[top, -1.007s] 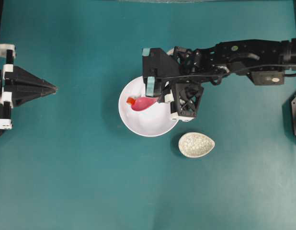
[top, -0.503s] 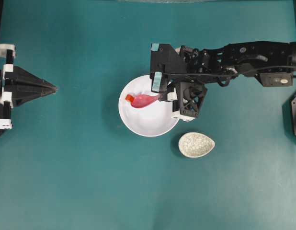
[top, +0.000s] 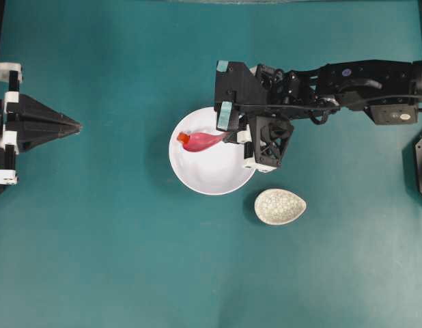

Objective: Grip the spoon and scoop the red block from the bowl with right arm.
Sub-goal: 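Push the spoon under the red cube along the bowl's inner wall, then lift the spoon with the red cube up out of the bowl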

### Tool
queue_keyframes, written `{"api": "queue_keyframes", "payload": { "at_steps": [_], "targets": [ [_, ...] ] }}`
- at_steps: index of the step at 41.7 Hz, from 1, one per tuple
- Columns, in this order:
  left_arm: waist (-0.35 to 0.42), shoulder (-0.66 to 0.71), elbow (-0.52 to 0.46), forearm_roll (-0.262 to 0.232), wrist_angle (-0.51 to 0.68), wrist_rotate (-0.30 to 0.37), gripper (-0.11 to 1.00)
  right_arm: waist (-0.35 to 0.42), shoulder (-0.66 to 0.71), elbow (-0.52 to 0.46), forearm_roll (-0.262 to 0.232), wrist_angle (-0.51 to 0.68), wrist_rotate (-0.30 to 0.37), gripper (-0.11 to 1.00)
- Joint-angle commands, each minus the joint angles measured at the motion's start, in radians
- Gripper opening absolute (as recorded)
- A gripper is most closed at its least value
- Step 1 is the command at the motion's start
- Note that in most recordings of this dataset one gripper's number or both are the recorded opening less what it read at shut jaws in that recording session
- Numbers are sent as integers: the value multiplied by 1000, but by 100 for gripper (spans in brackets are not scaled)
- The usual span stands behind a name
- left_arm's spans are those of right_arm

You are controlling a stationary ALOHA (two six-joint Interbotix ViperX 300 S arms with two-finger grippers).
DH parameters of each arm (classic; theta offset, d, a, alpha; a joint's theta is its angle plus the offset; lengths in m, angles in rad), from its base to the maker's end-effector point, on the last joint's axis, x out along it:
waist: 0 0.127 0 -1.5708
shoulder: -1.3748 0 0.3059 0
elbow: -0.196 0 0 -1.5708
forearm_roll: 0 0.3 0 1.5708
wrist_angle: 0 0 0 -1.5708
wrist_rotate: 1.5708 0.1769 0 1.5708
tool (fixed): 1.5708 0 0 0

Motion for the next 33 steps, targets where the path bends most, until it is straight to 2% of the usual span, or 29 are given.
{"api": "queue_keyframes", "payload": {
  "at_steps": [1,33],
  "targets": [
    [3,3,-11,2,-5,0,0,5,-32,-8,3,-23,2,24],
    [3,3,-12,2,-5,0,0,21,-37,15,3,-35,0,24]
  ]
}}
